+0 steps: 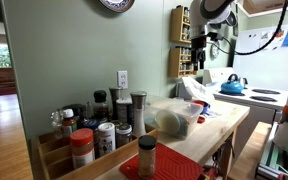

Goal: Put the lid on the container

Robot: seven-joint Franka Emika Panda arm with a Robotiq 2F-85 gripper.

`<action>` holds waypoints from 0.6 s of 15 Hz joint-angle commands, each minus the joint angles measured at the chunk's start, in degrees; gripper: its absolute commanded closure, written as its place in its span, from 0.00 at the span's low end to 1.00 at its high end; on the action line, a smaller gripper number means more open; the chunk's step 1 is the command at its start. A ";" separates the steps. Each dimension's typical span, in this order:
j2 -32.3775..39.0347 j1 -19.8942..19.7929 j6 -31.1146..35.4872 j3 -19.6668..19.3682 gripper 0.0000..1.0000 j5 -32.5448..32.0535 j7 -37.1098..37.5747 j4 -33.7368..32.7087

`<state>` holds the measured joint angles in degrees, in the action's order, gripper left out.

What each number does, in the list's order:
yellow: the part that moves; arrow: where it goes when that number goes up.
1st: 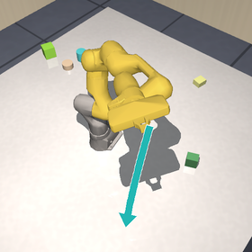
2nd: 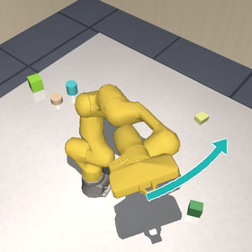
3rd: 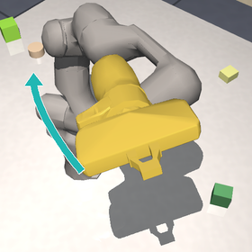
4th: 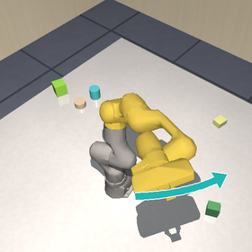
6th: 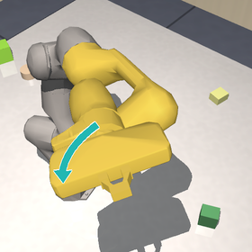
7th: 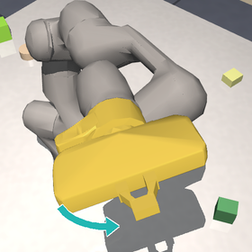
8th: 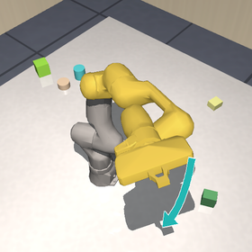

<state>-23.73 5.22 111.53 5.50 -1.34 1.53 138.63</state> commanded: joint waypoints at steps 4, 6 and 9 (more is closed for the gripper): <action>9.78 3.03 17.13 -0.79 0.00 1.55 -12.13 2.32; 13.13 3.03 19.76 -0.97 0.00 1.63 -15.21 2.07; 17.93 2.60 22.32 -1.00 0.00 1.75 -18.95 1.54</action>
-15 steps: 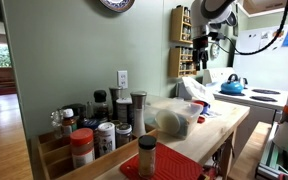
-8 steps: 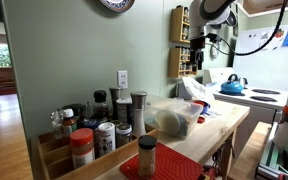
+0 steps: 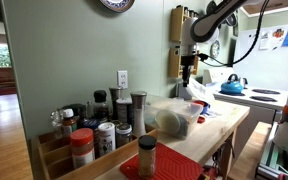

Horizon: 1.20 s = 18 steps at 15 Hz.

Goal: Put the lid on the container

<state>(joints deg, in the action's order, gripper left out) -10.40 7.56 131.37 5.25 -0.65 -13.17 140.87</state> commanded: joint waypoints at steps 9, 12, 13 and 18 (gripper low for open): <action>14.39 -2.79 15.79 -1.59 0.00 -0.54 4.68 -0.81; 16.21 -3.38 17.90 -1.86 0.27 -1.05 6.63 -0.79; 16.68 -3.52 17.96 -1.84 0.29 -0.65 6.69 -0.84; 18.52 -3.71 18.82 -1.53 0.69 0.63 6.92 -1.40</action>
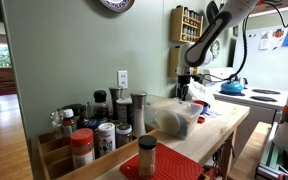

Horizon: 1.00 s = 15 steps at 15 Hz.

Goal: Put the lid on the container

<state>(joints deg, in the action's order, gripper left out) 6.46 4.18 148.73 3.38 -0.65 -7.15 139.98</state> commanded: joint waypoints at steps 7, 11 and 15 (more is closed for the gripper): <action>-0.02 -0.94 -1.52 0.40 1.00 0.79 -1.56 -1.04; -5.94 -1.50 -7.67 -0.13 1.00 -0.03 -3.96 -1.87; -11.08 -2.56 -16.67 -1.72 1.00 -1.27 -2.12 -5.95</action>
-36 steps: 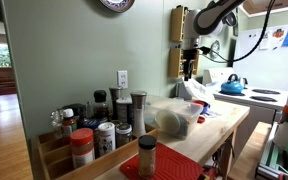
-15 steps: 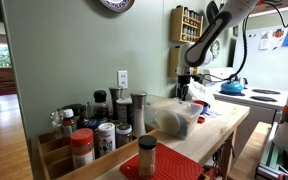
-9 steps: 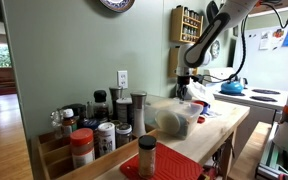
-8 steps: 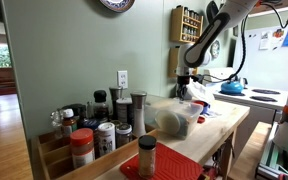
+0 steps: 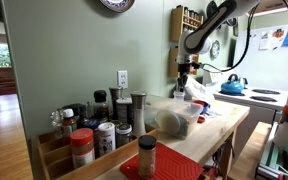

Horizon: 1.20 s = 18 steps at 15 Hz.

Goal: Put the lid on the container

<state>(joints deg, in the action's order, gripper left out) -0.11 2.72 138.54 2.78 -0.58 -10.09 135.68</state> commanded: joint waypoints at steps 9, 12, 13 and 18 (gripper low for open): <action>-1.27 -3.52 -8.43 -3.71 1.00 2.01 9.60 -5.57; 0.71 -3.33 -6.09 -3.50 1.00 3.57 10.60 -5.42; 1.23 -3.32 -5.12 -3.48 1.00 4.43 10.43 -5.36; 4.09 -3.59 0.63 -3.67 1.00 3.37 10.12 -5.05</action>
<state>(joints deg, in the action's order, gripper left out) 2.28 -0.71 136.46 -0.79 2.63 -0.39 130.50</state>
